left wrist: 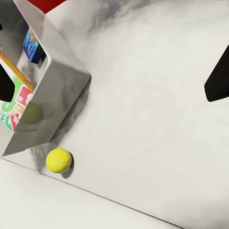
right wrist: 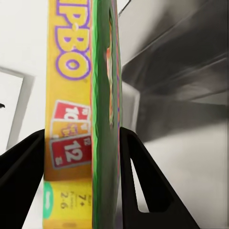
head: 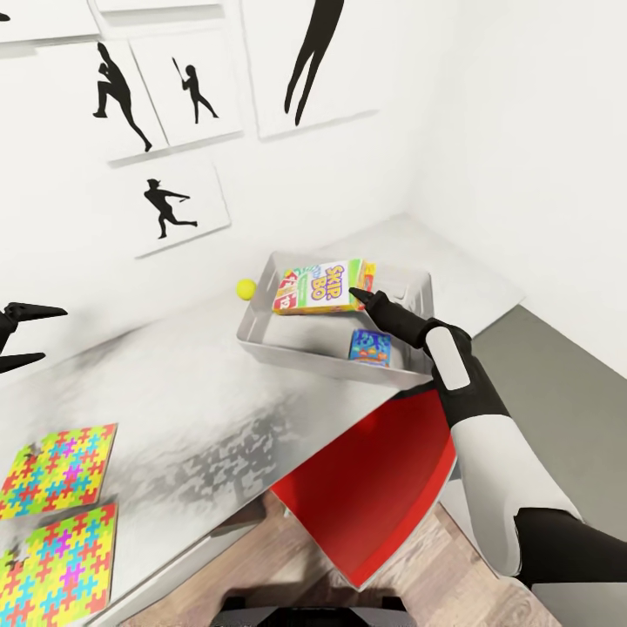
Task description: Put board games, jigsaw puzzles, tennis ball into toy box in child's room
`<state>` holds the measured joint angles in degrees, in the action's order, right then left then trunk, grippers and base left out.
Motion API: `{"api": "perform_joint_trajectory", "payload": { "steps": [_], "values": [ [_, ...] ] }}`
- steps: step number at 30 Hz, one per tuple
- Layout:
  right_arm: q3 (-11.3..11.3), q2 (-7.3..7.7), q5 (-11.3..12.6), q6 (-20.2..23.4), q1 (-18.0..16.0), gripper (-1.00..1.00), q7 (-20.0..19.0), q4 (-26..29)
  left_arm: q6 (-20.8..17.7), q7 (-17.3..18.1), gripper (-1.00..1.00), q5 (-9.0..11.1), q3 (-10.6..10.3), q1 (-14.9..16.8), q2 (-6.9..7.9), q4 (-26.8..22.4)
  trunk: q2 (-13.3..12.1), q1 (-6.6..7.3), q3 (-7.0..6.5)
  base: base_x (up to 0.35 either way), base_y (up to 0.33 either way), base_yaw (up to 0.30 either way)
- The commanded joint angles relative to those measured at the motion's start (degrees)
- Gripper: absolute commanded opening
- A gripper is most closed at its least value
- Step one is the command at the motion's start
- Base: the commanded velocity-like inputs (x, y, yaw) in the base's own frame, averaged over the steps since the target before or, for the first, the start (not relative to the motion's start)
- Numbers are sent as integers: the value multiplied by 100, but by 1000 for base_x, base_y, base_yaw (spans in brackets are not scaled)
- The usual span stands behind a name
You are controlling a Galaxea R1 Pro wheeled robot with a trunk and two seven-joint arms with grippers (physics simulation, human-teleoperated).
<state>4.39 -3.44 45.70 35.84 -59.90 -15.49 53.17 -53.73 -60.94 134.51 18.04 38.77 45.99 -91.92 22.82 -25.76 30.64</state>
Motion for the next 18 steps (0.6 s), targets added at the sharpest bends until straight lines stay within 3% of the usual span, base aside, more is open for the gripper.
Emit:
{"api": "perform_joint_trajectory", "payload": {
  "steps": [1, 18],
  "values": [
    [29, -7, 9, 46, -5, -100, -16, 1, -24, -59, 100, 49, 5, 8, 0, 0, 10, -3, 17, 0, 0, 0],
    [20, -28, 9, 32, -4, -100, -24, 1, -24, 44, 100, 49, 7, 0, 7, -10, 10, -3, 41, 0, 0, 0]
  ]
}}
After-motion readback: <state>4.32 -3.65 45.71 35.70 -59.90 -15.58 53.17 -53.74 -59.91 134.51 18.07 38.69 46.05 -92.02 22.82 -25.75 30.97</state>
